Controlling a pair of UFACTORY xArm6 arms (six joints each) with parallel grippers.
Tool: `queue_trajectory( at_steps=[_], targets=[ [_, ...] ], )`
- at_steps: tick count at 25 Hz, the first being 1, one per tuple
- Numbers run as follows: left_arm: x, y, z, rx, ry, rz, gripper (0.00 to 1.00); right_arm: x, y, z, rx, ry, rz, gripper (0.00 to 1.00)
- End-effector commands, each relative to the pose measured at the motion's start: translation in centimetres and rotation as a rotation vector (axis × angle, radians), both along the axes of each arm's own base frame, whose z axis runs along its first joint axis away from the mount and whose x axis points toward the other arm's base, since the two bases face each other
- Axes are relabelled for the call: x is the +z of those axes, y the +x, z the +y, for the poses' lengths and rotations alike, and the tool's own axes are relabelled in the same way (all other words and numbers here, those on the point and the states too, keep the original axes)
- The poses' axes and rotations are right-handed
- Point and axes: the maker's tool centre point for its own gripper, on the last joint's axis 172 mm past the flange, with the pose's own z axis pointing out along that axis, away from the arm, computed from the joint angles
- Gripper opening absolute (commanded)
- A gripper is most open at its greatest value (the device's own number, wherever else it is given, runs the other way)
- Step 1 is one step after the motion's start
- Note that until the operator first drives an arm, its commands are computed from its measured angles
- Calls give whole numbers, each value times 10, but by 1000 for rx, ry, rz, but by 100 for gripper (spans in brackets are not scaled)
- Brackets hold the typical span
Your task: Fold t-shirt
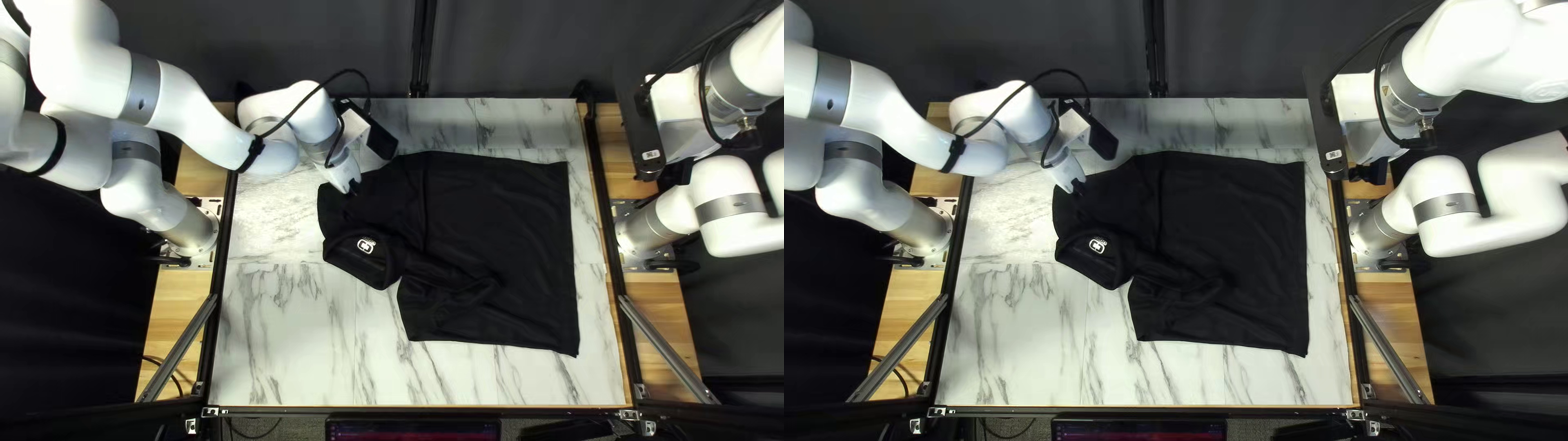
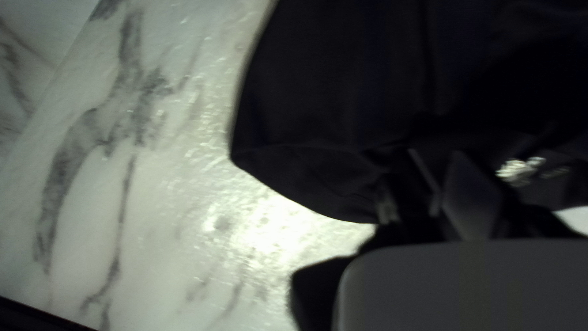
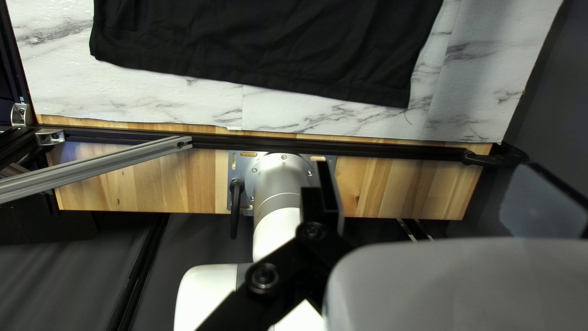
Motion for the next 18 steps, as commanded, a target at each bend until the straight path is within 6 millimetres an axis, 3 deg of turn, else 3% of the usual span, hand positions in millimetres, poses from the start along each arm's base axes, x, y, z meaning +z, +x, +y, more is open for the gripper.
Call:
queue_trajectory(
  at_steps=[1,9,18],
  targets=[
    [-18,-22,19,28,-8,1,100,0,0,0,0,0,0,100],
    [-42,-26,25,38,-35,-3,100,0,0,0,0,0,0,100],
    [-56,-29,20,38,-56,-16,100,0,0,0,0,0,0,100]
  ],
)
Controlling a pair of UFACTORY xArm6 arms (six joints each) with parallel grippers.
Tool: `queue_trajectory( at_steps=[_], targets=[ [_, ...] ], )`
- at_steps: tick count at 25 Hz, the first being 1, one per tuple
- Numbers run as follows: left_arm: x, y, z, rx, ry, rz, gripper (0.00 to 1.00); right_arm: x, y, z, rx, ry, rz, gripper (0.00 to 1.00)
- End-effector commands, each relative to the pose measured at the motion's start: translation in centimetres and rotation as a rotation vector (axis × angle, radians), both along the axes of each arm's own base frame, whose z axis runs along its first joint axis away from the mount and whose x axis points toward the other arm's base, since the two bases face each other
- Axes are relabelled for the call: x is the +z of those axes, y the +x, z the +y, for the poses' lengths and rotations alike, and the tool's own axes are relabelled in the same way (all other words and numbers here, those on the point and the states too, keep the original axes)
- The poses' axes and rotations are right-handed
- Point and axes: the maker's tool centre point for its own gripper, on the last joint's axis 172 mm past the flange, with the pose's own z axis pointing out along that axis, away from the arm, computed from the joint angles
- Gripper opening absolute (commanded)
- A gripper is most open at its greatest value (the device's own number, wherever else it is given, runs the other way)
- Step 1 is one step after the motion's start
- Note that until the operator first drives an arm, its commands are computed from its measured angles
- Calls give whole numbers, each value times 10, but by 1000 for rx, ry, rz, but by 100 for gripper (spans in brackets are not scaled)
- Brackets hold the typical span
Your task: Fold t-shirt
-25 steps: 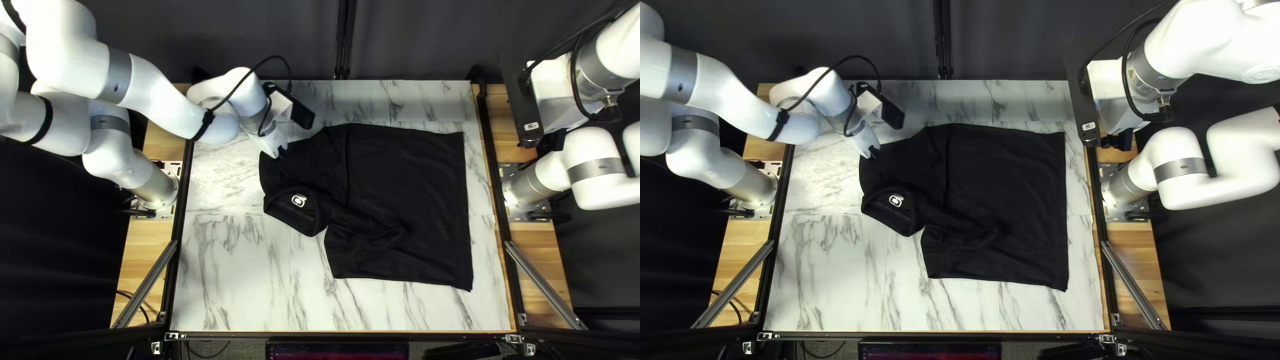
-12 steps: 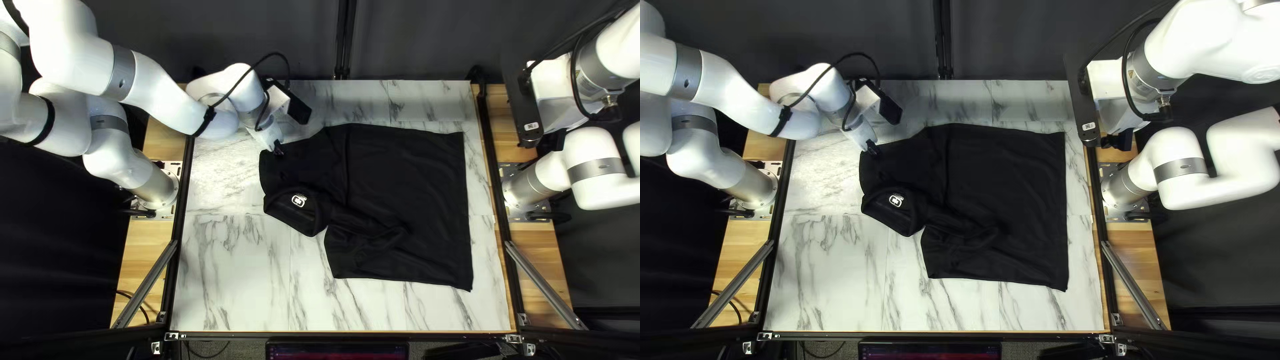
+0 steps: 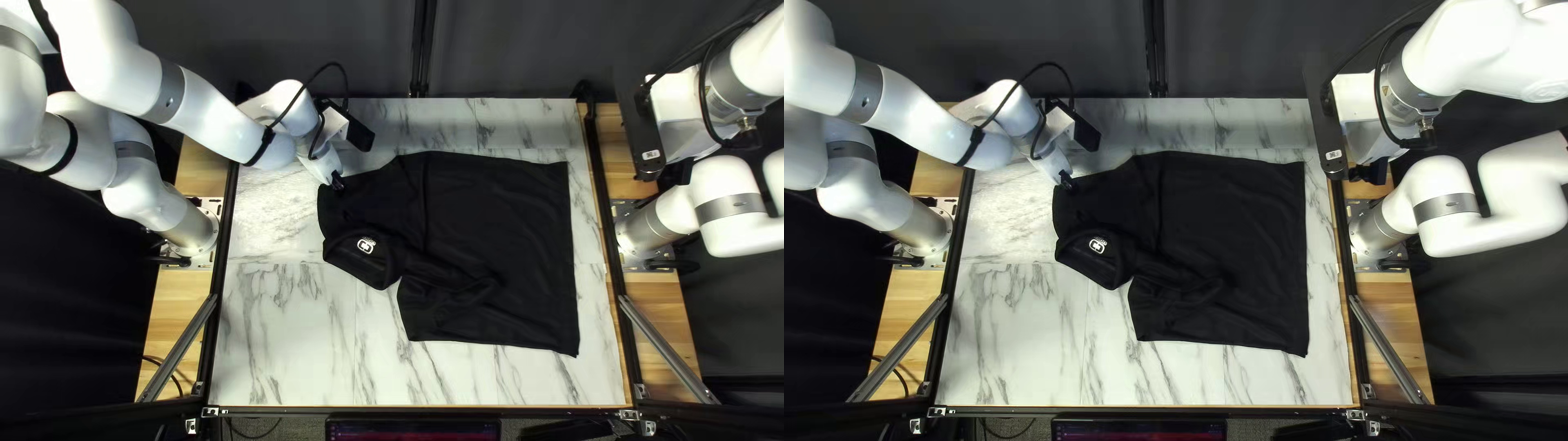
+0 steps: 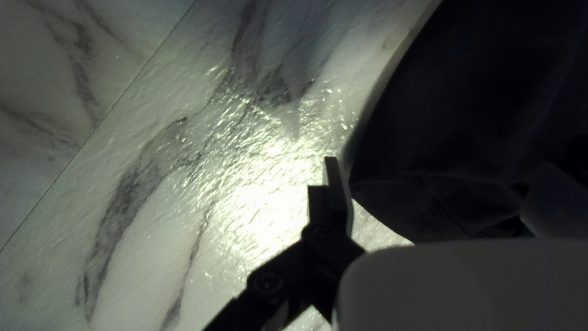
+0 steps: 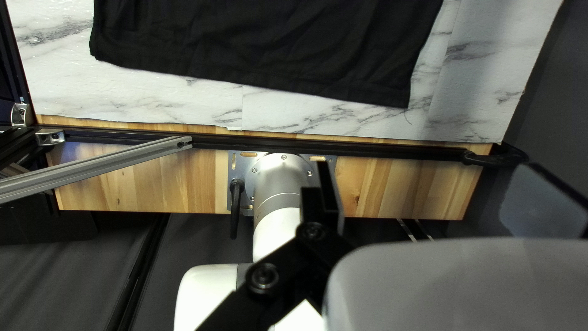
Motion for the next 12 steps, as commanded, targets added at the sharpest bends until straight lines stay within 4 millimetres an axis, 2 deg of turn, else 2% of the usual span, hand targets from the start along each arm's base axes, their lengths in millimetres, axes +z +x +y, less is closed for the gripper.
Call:
queue_trajectory(
  at_steps=[1,7,9,10,12],
  targets=[
    [-7,-1,-6,0,-8,-3,100,0,0,0,0,0,0,100],
    [-14,2,-13,0,-17,4,100,0,0,0,0,0,0,100],
    [-15,2,-12,1,-18,7,81,0,0,0,0,0,0,100],
    [-15,2,-12,1,-19,9,75,0,0,0,0,0,0,100],
    [-16,0,-12,1,-20,12,69,0,0,0,0,0,0,100]
  ],
)
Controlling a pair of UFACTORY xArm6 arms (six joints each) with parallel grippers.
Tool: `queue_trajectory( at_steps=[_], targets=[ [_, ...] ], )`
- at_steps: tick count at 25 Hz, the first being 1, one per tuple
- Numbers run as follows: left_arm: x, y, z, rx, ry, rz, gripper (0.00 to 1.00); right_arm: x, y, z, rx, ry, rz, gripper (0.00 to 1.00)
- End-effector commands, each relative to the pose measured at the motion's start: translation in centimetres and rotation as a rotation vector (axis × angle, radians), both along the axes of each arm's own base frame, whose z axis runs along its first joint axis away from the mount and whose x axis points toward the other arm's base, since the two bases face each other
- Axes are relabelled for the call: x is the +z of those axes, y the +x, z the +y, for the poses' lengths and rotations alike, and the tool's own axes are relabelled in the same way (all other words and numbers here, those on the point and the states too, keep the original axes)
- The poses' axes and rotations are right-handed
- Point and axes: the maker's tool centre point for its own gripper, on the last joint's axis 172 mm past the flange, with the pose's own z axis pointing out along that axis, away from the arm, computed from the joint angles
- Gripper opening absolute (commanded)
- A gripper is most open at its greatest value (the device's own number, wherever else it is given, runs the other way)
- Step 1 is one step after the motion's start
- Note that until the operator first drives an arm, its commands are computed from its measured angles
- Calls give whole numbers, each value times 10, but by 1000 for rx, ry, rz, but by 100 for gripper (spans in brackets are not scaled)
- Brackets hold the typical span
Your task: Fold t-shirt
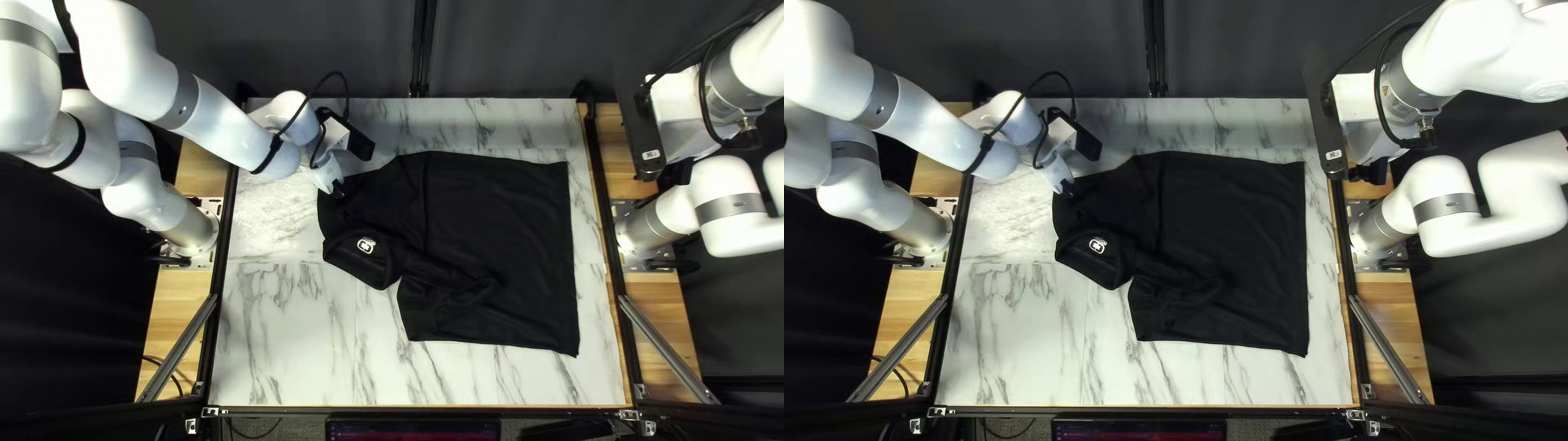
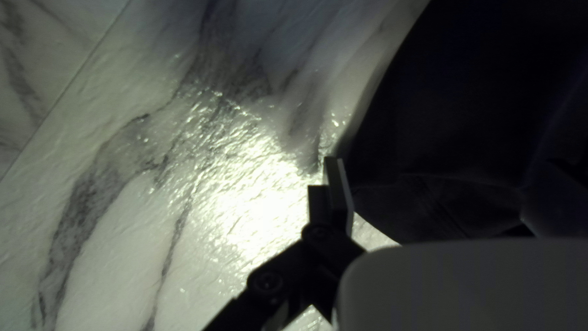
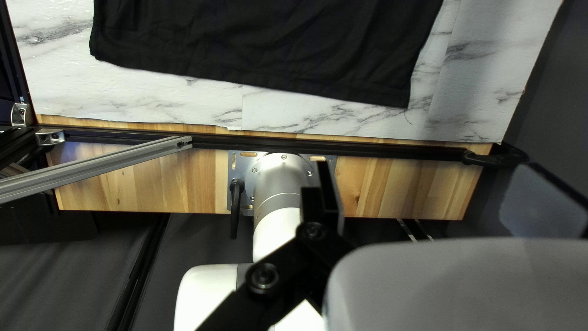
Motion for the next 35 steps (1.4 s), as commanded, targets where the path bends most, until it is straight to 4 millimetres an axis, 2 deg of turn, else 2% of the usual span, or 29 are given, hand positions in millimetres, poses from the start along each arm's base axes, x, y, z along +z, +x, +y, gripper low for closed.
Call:
queue_trajectory(
  at_steps=[1,3,5,6,7,14,18,20,23,25,28,30,33,34,35],
  targets=[
    [-2,-2,1,0,-1,4,67,0,0,0,0,0,0,100],
    [-3,-3,2,0,0,4,63,0,0,0,0,0,0,100],
    [-4,-4,4,1,1,4,43,0,0,0,0,0,0,100],
    [-4,-3,5,1,2,4,6,0,0,0,0,0,0,100],
    [-4,-3,6,0,3,4,1,0,0,0,0,0,0,100],
    [-1,-3,5,-7,9,0,0,0,0,0,0,0,0,100],
    [30,6,-6,-20,36,-5,0,0,0,0,0,0,0,100],
    [56,16,-15,-35,63,-6,0,0,0,0,0,0,0,100],
    [79,30,-21,-49,89,-7,0,0,0,0,0,0,0,100],
    [102,51,-30,-61,104,-10,0,0,0,0,0,0,0,100],
    [118,77,-40,-68,108,-12,0,0,0,0,0,0,0,100],
    [128,104,-42,-62,94,-13,0,0,0,0,0,0,0,100],
    [141,150,-34,-12,42,-18,0,0,0,0,0,0,0,100],
    [147,172,-34,22,10,-22,0,0,0,0,0,0,0,100],
    [150,183,-36,43,-9,-25,0,0,0,0,0,0,0,100]
  ],
)
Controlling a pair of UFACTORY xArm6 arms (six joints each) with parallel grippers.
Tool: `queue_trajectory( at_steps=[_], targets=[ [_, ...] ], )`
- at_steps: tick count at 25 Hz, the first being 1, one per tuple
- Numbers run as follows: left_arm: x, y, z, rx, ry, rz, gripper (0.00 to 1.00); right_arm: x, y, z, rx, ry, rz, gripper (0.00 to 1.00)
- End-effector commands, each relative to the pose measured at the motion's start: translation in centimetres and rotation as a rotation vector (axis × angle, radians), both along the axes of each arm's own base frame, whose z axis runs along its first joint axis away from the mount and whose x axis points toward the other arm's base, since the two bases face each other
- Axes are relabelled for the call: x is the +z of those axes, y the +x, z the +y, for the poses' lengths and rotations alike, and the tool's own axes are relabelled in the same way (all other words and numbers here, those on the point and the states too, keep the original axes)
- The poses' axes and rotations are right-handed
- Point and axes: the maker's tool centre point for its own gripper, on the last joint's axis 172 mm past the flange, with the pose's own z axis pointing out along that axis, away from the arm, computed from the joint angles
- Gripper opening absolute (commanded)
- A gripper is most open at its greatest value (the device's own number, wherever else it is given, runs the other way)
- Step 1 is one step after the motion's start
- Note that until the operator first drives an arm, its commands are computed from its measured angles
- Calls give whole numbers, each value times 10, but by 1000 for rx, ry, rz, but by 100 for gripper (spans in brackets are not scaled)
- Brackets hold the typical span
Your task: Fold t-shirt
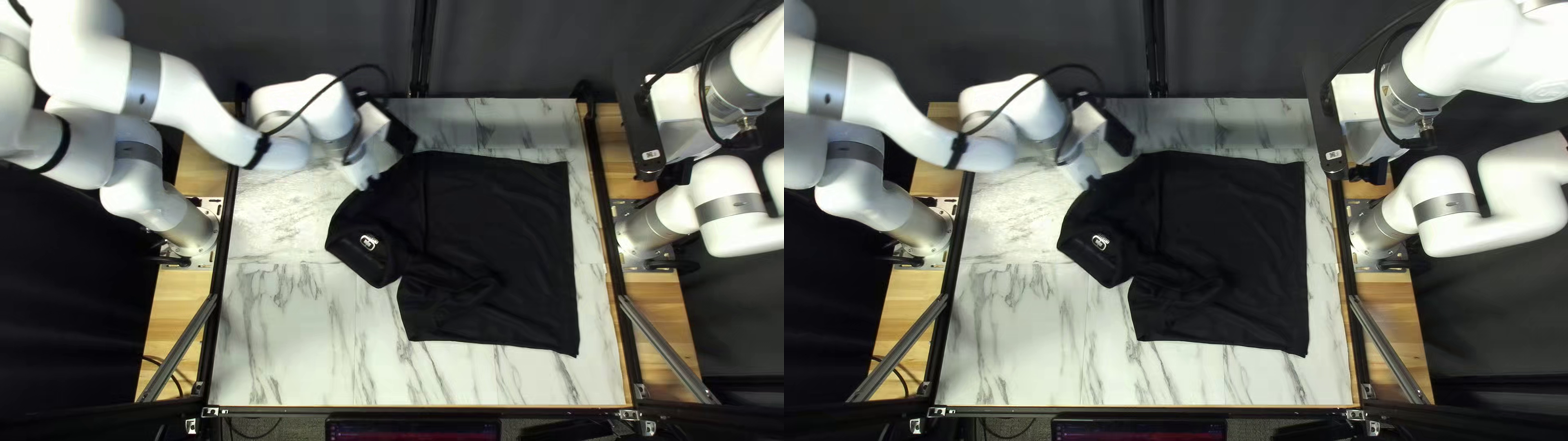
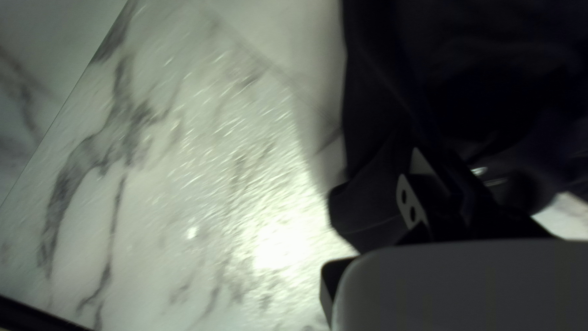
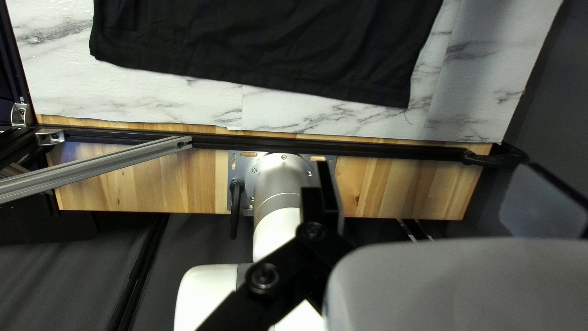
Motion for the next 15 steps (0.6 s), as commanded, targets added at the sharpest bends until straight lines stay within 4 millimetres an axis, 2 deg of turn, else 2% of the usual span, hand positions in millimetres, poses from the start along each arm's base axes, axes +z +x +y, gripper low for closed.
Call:
queue_trajectory(
  at_steps=[1,12,15],
  targets=[
    [11,56,-1,86,-93,4,0,0,0,0,0,0,0,100],
    [12,53,-2,93,-96,4,2,0,0,0,0,0,0,100],
    [32,48,-8,118,-84,-3,2,0,0,0,0,0,0,100]
  ],
)
